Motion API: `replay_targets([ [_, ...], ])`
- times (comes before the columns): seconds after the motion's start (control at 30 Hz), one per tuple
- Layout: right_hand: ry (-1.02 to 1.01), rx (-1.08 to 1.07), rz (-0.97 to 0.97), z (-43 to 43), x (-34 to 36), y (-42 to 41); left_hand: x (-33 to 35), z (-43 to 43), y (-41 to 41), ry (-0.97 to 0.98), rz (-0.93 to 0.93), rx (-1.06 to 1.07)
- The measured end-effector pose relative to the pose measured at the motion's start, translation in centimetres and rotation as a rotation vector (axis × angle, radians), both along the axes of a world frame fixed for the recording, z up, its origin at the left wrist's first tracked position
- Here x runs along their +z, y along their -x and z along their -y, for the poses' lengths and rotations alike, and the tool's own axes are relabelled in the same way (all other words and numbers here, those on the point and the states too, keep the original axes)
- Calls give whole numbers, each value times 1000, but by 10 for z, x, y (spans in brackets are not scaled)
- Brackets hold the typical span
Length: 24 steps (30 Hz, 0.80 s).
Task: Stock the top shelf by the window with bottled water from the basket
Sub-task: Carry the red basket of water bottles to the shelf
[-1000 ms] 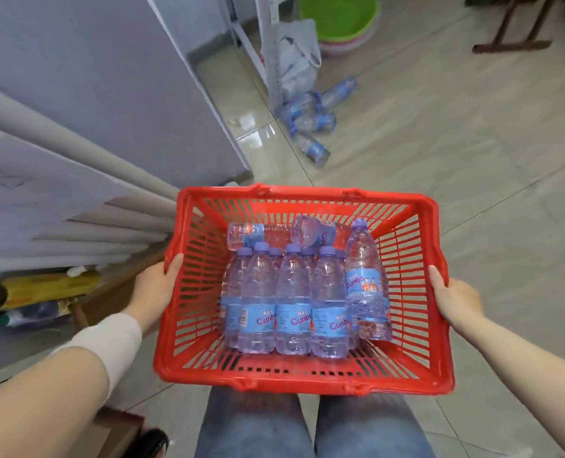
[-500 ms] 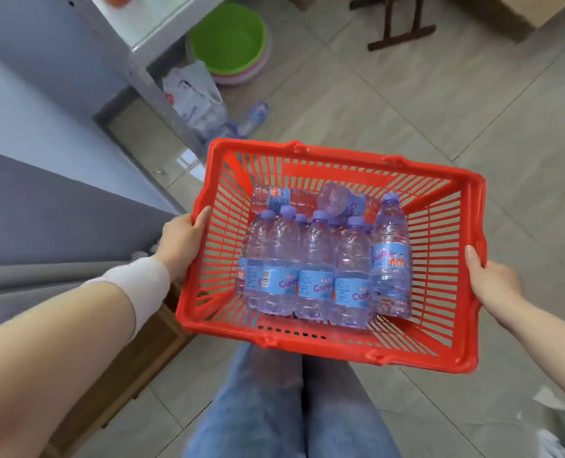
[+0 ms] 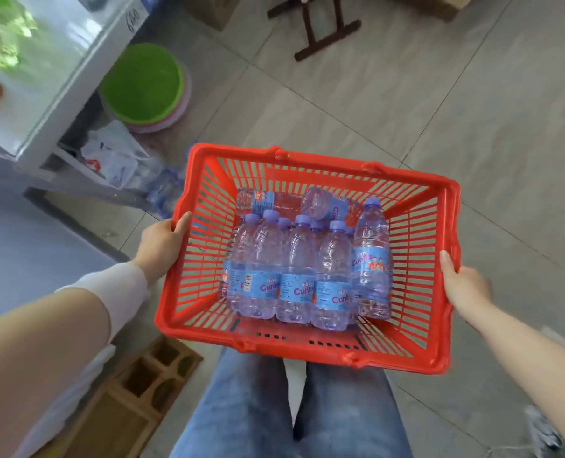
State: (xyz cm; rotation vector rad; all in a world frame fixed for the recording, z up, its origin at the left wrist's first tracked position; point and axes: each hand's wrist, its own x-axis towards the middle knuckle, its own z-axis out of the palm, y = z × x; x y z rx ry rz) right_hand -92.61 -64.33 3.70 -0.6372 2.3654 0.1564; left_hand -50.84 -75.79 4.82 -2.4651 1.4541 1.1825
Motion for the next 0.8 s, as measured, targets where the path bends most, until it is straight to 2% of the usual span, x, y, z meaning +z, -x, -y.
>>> replay_targets([
  [0.2,38,64,35,78,-2,51,9,31,49,26,55,122],
  [0.4,61,242,25,163,8,88,6,57,77,69,32,237],
  [0.8,50,436,-10,307,22,98,-11,147,83,11,-82,387],
])
